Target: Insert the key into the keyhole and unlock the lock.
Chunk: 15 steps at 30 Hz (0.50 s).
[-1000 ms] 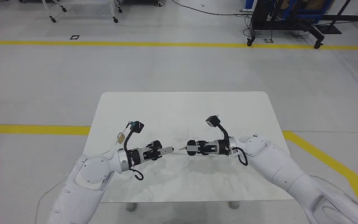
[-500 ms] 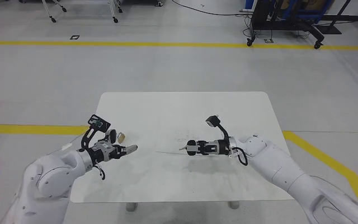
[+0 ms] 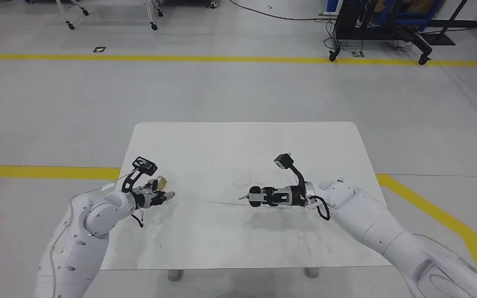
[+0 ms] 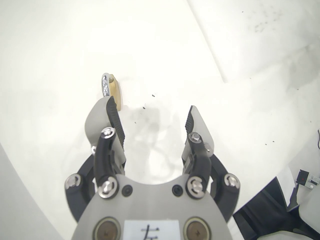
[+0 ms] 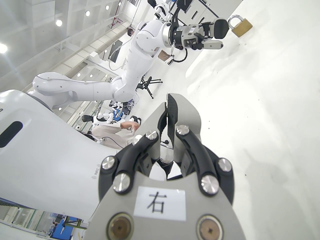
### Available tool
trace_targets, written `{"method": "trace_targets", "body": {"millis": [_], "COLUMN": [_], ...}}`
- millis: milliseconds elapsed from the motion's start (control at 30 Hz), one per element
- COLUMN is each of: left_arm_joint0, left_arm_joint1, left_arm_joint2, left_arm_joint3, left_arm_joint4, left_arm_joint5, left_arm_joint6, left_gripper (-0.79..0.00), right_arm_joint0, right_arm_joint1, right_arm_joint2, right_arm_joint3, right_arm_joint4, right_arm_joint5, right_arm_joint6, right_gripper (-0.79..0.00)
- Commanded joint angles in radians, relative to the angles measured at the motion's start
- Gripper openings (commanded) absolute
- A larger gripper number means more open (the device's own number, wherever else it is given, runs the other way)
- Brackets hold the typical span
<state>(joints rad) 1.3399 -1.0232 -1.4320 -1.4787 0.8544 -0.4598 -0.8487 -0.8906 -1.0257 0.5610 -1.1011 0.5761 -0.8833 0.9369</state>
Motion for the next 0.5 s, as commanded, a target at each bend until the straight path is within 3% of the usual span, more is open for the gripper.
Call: {"method": "trace_targets", "body": {"millis": [0,67,100,133,167,200,300,467], "left_arm_joint0": [-0.014,-0.022,-0.024,-0.022,-0.019,-0.012,0.012,0.038], "left_arm_joint1": [-0.001,-0.001,-0.001,0.000,0.001,0.003,0.012,0.024], "left_arm_joint2": [0.011,0.019,0.020,0.020,0.015,0.006,-0.032,-0.101], "left_arm_joint3": [0.020,0.027,0.024,0.016,0.006,-0.007,-0.051,-0.092], "left_arm_joint4": [0.017,0.021,0.022,0.009,-0.011,-0.036,-0.079,-0.014], "left_arm_joint5": [0.002,0.001,0.002,-0.001,-0.005,-0.013,-0.030,0.018], "left_arm_joint6": [0.020,0.029,0.027,0.019,0.008,-0.006,-0.043,0.008], "left_gripper": [-0.397,-0.394,-0.332,-0.206,-0.182,-0.105,-0.022,-0.006], "right_arm_joint0": [0.000,0.000,0.000,0.000,0.000,0.000,0.000,0.000], "right_arm_joint1": [0.000,0.000,0.000,0.000,0.000,0.000,0.000,0.000], "right_arm_joint2": [0.000,0.000,0.000,0.000,0.000,0.000,0.000,0.000], "right_arm_joint3": [0.000,0.000,0.000,0.000,0.000,0.000,0.000,0.000], "right_arm_joint4": [0.000,0.000,0.000,0.000,0.000,0.000,0.000,0.000], "right_arm_joint5": [0.000,0.000,0.000,0.000,0.000,0.000,0.000,0.000], "right_arm_joint6": [0.000,0.000,0.000,0.000,0.000,0.000,0.000,0.000], "right_gripper": [-0.785,-0.785,-0.785,-0.785,-0.785,-0.785,-0.785,-0.785]}}
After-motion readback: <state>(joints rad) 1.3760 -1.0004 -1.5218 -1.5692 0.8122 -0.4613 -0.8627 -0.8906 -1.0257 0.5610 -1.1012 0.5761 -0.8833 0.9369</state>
